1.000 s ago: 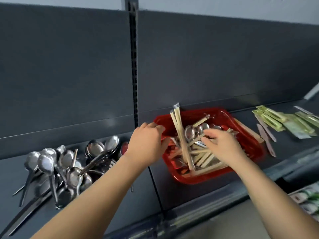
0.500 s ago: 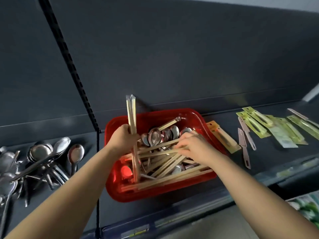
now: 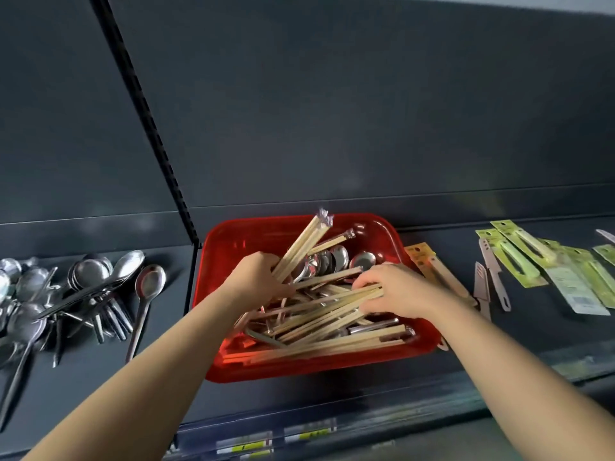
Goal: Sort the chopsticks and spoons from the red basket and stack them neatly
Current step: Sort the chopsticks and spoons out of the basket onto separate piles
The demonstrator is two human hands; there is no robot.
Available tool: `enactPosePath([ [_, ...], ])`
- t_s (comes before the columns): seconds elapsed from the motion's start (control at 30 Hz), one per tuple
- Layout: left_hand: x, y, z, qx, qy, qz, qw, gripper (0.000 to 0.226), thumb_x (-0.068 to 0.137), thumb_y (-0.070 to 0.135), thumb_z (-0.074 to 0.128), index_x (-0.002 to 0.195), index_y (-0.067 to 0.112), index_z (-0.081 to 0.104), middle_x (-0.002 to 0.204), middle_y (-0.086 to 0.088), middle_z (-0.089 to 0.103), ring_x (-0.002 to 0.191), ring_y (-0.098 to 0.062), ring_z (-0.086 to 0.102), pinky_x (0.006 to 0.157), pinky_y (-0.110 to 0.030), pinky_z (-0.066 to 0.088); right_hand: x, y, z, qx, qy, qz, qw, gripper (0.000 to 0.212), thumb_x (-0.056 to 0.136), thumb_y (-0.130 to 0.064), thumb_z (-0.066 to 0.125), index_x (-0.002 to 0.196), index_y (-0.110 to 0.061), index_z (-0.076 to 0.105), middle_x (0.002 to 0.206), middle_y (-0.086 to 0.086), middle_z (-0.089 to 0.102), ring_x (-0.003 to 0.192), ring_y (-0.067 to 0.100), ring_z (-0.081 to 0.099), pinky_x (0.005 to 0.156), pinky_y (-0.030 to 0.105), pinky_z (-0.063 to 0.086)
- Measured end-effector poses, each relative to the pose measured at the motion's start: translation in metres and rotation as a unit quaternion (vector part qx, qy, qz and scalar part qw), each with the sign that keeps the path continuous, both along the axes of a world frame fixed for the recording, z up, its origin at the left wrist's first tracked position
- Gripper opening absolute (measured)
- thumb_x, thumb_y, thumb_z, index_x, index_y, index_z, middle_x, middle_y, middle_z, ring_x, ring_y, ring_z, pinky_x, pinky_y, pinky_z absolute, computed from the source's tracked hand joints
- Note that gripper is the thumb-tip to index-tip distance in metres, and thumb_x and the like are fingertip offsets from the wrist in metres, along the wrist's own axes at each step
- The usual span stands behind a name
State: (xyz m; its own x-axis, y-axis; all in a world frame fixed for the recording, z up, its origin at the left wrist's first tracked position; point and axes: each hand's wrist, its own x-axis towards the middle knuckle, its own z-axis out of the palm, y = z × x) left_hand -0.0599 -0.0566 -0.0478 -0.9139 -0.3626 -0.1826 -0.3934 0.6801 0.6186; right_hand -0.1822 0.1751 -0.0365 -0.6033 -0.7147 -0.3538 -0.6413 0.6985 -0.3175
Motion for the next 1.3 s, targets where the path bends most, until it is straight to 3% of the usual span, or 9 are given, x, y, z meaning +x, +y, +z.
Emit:
enactPosePath([
  [0.1, -0.002, 0.001, -0.005, -0.059, -0.024, -0.009, 0.998, 0.024, 0.069, 0.025, 0.081, 0.082, 0.011, 0.067, 0.069, 0.000, 0.063, 0.058, -0.017, 0.057, 0.050, -0.026, 0.042, -0.001, 0.001, -0.001, -0.001, -0.009, 0.001, 1.000, 0.031, 0.083, -0.042, 0.068, 0.113, -0.041, 0.063, 0.117, -0.013, 0.060, 0.105, 0.014, 0.061, 0.091, 0.039, 0.052],
  [0.23, -0.004, -0.001, -0.002, -0.058, -0.028, -0.010, 0.998, 0.019, 0.076, 0.026, 0.077, 0.080, 0.012, 0.065, 0.066, 0.001, 0.061, 0.057, -0.017, 0.055, 0.049, -0.026, 0.039, -0.002, 0.004, 0.002, -0.023, 0.012, 0.017, 1.000, 0.023, 0.089, -0.040, 0.063, 0.111, -0.036, 0.064, 0.109, -0.014, 0.046, 0.094, 0.009, 0.053, 0.085, 0.031, 0.048],
  [0.37, 0.000, -0.007, 0.011, -0.001, 0.012, 0.017, 1.000, 0.019, 0.082, 0.027, 0.070, 0.080, 0.008, 0.066, 0.067, -0.006, 0.066, 0.057, -0.021, 0.058, 0.055, -0.031, 0.044, -0.004, 0.011, 0.012, -0.052, 0.000, 0.002, 0.999, 0.021, 0.089, -0.037, 0.062, 0.110, -0.036, 0.067, 0.110, -0.020, 0.058, 0.101, 0.005, 0.056, 0.092, 0.033, 0.049],
  [0.47, 0.007, -0.007, 0.015, 0.042, 0.055, 0.022, 0.997, 0.021, 0.087, 0.028, 0.067, 0.082, 0.007, 0.066, 0.068, -0.003, 0.066, 0.056, -0.016, 0.055, 0.055, -0.031, 0.045, 0.001, 0.013, 0.016, -0.004, -0.041, 0.006, 0.999, 0.046, 0.078, -0.046, 0.072, 0.122, -0.038, 0.061, 0.121, -0.024, 0.055, 0.114, 0.006, 0.054, 0.098, 0.033, 0.048],
  [0.6, 0.014, -0.005, 0.012, 0.079, 0.074, 0.031, 0.994, 0.021, 0.092, 0.027, 0.062, 0.084, 0.008, 0.065, 0.062, 0.007, 0.059, 0.050, -0.008, 0.046, 0.050, -0.024, 0.040, 0.003, 0.008, 0.011, 0.020, -0.012, 0.011, 1.000, 0.050, 0.082, -0.037, 0.073, 0.129, -0.033, 0.057, 0.137, -0.011, 0.053, 0.121, 0.014, 0.052, 0.097, 0.032, 0.046],
  [0.7, 0.020, -0.005, 0.011, 0.122, 0.094, 0.052, 0.987, 0.024, 0.096, 0.028, 0.054, 0.083, 0.008, 0.061, 0.066, -0.003, 0.056, 0.056, -0.014, 0.047, 0.056, -0.034, 0.042, -0.001, 0.005, 0.013, 0.011, -0.027, 0.019, 0.999, 0.030, 0.087, -0.033, 0.067, 0.116, -0.035, 0.063, 0.120, -0.012, 0.060, 0.107, 0.013, 0.058, 0.091, 0.036, 0.051],
  [0.87, 0.028, -0.006, 0.028, 0.161, 0.211, 0.142, 0.954, 0.023, 0.100, 0.025, 0.047, 0.088, 0.007, 0.055, 0.062, -0.001, 0.053, 0.052, -0.014, 0.047, 0.052, -0.030, 0.040, -0.014, 0.007, 0.039, -0.050, -0.034, -0.010, 0.998, 0.013, 0.089, -0.029, 0.064, 0.101, -0.031, 0.067, 0.096, -0.009, 0.064, 0.087, 0.013, 0.061, 0.076, 0.035, 0.051],
  [1.07, 0.036, -0.012, 0.055, 0.238, 0.312, 0.196, 0.899, 0.026, 0.101, 0.027, 0.044, 0.089, 0.008, 0.055, 0.065, -0.004, 0.055, 0.055, -0.014, 0.051, 0.054, -0.029, 0.043, -0.022, 0.006, 0.057, -0.176, -0.065, -0.065, 0.980, 0.010, 0.094, -0.025, 0.059, 0.095, -0.027, 0.069, 0.059, -0.007, 0.052, 0.044, 0.000, 0.040, 0.045, 0.018, 0.031],
  [1.3, 0.064, -0.023, 0.053, 0.209, 0.267, 0.223, 0.914, 0.027, 0.101, 0.026, 0.045, 0.088, 0.005, 0.056, 0.066, -0.002, 0.056, 0.057, -0.014, 0.051, 0.056, -0.030, 0.045, 0.007, -0.045, 0.050, -0.234, -0.086, -0.097, 0.963, 0.024, 0.097, -0.030, 0.052, 0.088, -0.014, 0.066, 0.061, 0.000, 0.049, 0.054, 0.017, 0.041, 0.054, 0.033, 0.032],
])
